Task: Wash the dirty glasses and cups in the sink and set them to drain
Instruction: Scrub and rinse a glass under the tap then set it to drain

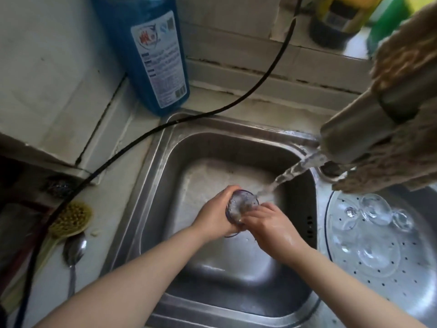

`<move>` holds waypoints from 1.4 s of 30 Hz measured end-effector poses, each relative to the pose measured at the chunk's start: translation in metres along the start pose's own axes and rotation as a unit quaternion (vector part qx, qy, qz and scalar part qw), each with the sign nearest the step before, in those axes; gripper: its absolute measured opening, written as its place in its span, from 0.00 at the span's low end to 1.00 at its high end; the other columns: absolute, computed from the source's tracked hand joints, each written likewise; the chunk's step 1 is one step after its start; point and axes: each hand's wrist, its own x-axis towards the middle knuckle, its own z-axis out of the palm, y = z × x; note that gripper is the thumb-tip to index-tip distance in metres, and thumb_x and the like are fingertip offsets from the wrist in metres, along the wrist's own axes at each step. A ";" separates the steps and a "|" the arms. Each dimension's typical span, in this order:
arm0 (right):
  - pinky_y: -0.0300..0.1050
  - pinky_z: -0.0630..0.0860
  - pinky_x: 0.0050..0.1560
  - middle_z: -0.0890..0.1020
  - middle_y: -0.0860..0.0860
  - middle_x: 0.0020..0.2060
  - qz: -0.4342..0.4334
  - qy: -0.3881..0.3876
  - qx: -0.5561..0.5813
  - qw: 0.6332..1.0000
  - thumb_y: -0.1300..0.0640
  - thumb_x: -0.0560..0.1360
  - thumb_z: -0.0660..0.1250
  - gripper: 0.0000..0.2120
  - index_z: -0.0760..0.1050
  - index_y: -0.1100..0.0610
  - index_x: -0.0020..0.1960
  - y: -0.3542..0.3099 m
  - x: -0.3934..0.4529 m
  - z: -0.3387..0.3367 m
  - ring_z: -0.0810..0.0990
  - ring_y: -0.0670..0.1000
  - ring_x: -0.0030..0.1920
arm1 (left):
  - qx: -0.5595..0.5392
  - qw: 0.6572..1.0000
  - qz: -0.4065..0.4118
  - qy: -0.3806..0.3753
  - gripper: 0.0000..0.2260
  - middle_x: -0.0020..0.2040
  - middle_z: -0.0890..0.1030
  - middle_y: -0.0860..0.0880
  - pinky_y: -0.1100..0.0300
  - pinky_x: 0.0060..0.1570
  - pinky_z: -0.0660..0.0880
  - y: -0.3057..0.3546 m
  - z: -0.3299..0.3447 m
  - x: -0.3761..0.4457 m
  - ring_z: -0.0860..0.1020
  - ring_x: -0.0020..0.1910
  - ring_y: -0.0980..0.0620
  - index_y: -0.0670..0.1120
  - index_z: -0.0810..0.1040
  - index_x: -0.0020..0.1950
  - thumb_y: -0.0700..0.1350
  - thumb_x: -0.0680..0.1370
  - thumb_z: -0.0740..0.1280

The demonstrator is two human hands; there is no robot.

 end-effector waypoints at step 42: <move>0.43 0.67 0.64 0.84 0.47 0.42 -0.179 -0.056 -0.101 0.977 0.61 0.74 0.60 0.11 0.80 0.54 0.49 0.024 0.020 -0.018 0.83 0.51 0.48 | 0.110 0.989 0.095 0.041 0.40 0.65 0.75 0.54 0.55 0.71 0.59 -0.002 -0.012 0.006 0.72 0.65 0.52 0.54 0.62 0.73 0.51 0.64 0.77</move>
